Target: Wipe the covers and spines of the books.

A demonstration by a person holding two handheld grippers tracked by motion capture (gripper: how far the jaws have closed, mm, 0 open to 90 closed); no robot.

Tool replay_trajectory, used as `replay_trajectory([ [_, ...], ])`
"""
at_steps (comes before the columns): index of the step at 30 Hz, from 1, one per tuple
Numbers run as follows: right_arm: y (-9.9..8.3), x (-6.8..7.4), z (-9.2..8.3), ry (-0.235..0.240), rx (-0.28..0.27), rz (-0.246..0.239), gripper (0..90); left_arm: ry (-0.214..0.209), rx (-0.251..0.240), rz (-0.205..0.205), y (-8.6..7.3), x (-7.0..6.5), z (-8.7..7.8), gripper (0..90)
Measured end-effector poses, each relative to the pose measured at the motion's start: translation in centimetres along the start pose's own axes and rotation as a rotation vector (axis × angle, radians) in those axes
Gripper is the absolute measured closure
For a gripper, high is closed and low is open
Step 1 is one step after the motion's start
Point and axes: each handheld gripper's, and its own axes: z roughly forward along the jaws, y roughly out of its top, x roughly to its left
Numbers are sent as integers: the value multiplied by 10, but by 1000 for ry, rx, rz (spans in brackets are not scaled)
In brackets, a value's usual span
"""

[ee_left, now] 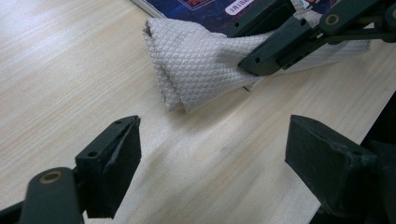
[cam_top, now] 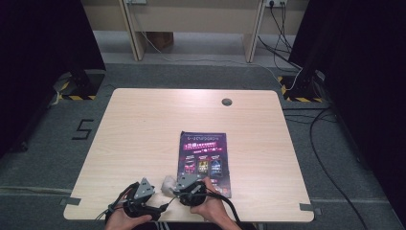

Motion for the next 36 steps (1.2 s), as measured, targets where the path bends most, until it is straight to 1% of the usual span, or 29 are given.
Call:
replay_trajectory([
  [2,-2,-5,-2,-25,10,6,752,0,1,2,0,0,0,179],
  [4,-4,-9,-3,-31,6,26,753,2,2,2,0,0,1,179],
  [5,-4,-10,-3,-28,4,32,752,3,5,2,0,0,1,179],
  [7,-4,-8,-3,-35,9,24,755,1,7,7,0,0,1,179],
  [11,0,1,-1,-18,8,1,756,4,6,-1,0,0,2,179],
  [14,1,4,0,4,4,0,755,3,5,0,0,0,1,179],
  [15,1,5,0,3,4,-1,755,5,4,-2,0,0,1,179],
  [17,1,4,0,10,0,1,754,5,4,-2,0,0,1,179],
  [19,0,2,0,20,-2,16,752,3,5,-2,0,1,1,179],
  [20,-1,1,-1,18,-5,13,752,5,5,-4,0,1,2,179],
  [21,-2,0,-1,18,-2,21,752,4,5,-5,0,1,2,179],
  [25,-9,-10,-7,-18,2,32,751,3,-1,-3,0,1,1,179],
  [31,-28,-31,-25,-82,6,83,751,1,5,-2,0,0,2,180],
  [33,-35,-38,-31,-107,6,108,750,-1,5,0,0,0,1,179],
  [34,-38,-40,-33,-114,7,125,750,0,4,-1,0,0,2,180],
  [36,-40,-42,-35,-112,-2,135,749,1,4,-4,0,1,2,180],
])
